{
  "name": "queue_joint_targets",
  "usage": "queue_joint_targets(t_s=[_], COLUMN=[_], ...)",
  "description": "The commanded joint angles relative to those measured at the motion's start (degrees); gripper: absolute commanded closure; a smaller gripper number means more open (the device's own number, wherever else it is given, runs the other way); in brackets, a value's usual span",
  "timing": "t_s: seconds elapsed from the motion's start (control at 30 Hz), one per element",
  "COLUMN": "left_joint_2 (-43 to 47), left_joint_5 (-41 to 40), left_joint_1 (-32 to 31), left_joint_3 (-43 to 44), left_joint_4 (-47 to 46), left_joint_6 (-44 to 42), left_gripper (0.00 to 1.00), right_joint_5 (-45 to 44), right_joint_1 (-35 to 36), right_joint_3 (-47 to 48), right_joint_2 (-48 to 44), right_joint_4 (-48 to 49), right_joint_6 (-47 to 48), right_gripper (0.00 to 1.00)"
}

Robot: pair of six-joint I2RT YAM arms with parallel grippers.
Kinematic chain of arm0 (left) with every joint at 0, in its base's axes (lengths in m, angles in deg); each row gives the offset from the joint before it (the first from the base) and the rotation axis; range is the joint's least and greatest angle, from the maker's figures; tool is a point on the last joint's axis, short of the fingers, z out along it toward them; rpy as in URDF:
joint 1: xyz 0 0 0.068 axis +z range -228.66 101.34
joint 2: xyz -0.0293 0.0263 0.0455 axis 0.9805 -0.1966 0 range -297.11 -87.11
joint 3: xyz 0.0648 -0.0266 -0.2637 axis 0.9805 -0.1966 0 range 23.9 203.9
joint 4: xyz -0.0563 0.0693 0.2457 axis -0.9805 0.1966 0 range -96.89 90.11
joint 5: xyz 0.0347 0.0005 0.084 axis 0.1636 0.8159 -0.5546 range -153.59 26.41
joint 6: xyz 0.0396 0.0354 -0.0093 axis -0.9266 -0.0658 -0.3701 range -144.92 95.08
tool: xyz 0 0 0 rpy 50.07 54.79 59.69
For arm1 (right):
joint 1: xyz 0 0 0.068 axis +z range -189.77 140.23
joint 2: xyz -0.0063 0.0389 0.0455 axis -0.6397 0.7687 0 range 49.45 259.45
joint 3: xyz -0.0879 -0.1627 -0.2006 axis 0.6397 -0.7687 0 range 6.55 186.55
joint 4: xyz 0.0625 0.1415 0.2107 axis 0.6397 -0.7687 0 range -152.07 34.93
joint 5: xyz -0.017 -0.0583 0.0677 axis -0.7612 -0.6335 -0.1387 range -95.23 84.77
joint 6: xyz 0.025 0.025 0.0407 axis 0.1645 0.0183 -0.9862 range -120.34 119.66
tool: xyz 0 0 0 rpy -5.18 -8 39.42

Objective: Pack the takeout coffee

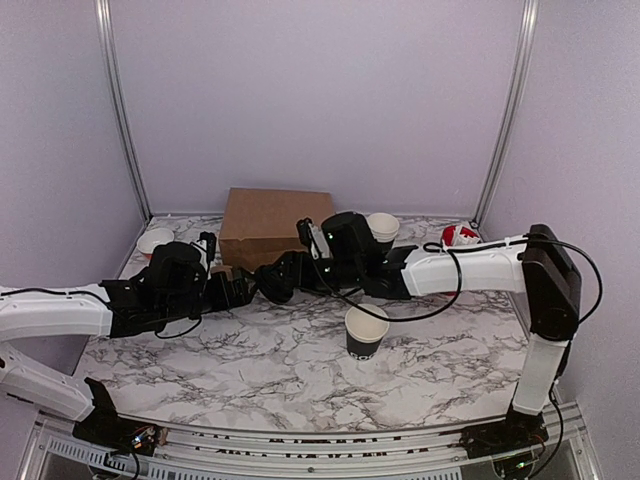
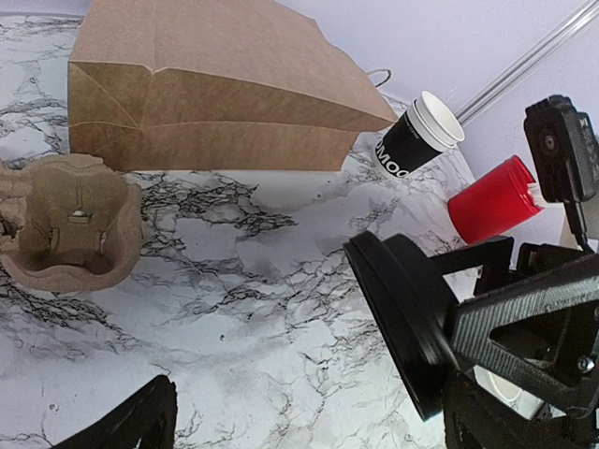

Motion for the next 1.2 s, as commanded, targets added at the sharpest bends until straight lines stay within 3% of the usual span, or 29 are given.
queue_joint_targets(t_s=[0.0, 0.37, 0.93, 1.17], left_joint_2=[-1.9, -2.1, -0.2, 0.7], left_joint_5=[-1.3, 6.2, 2.7, 5.0], left_joint_1=[1.1, 0.7, 0.4, 0.0], left_joint_3=[1.3, 1.4, 0.0, -0.3], left_joint_4=[-1.8, -3.8, -2.5, -3.3], left_joint_6=[1.9, 5.1, 5.8, 4.2], left_gripper=[0.01, 0.01, 0.01, 0.01], right_joint_5=[2.1, -0.2, 0.2, -0.4], right_joint_1=[1.2, 1.1, 1.0, -0.3], right_joint_3=[-0.9, 3.5, 8.7, 8.9], right_joint_2=[-3.9, -2.2, 0.1, -0.2], right_joint_4=[3.6, 1.8, 1.0, 0.3], right_joint_6=[-1.1, 0.6, 0.2, 0.2], right_gripper=[0.38, 0.38, 0.38, 0.38])
